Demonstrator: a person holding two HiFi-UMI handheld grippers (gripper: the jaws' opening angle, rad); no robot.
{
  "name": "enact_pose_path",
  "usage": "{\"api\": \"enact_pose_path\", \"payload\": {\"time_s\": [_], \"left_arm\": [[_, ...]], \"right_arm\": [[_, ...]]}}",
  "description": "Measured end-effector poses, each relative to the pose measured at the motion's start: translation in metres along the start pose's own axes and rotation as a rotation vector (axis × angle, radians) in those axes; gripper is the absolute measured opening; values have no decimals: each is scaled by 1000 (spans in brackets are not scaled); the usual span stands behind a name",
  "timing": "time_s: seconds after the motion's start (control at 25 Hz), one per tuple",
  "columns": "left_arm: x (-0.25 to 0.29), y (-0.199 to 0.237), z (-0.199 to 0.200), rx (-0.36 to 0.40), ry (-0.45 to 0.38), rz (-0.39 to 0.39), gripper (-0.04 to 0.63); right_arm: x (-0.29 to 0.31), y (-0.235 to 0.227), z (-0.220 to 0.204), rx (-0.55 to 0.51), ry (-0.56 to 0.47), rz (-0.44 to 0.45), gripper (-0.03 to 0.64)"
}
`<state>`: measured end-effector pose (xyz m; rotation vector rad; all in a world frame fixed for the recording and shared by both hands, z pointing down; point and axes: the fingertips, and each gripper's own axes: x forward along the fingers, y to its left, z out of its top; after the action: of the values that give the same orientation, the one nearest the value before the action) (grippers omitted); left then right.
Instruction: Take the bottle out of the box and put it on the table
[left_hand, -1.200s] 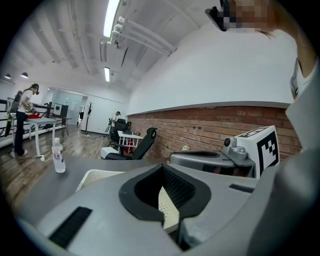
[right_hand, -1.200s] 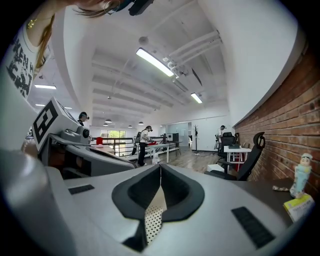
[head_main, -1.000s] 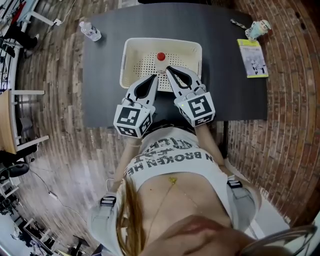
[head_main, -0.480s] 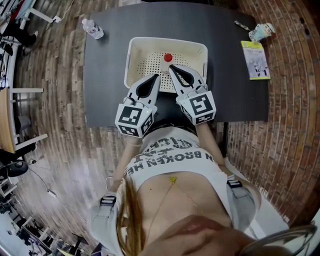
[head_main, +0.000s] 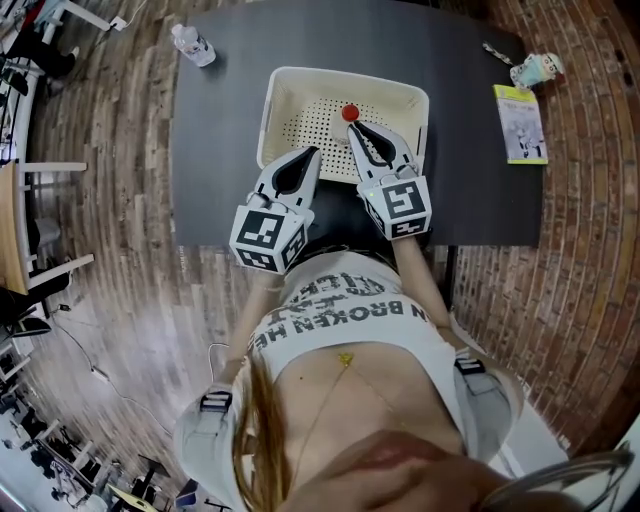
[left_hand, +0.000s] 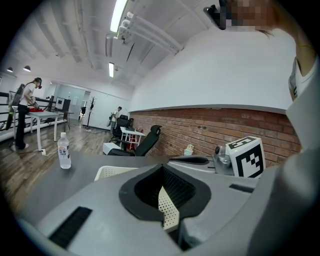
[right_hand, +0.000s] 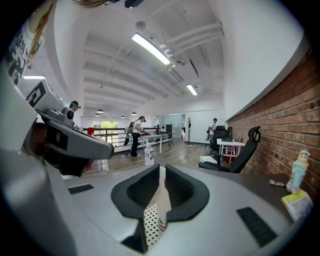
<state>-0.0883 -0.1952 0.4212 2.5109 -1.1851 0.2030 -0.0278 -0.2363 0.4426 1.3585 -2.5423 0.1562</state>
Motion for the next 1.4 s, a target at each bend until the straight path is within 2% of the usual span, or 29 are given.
{"api": "enact_pose_path", "payload": {"time_s": [0.08,0.2,0.32,0.68,0.76,1.4], "left_arm": [[0,4,0,-2,4,1,3],[-1,8,-1,-4,7,-3,3],[-1,11,-3,-20,9,-12,3],[-2,20,-8,-50,16,-10,3],[-1,23,-9,-53,19,-5,3],[2,20,-12,-55,25,-12,3]], "right_arm": [[4,-5,-5,5,8,-28,20],[14,-9,-14,18,41,-50,142],[26,-13,-24,27,78,-57,190],[53,-18,-43,40,132,-40,190],[54,-19,-44,40,132,-45,153],[53,-20,-46,25,114,-35,152]]}}
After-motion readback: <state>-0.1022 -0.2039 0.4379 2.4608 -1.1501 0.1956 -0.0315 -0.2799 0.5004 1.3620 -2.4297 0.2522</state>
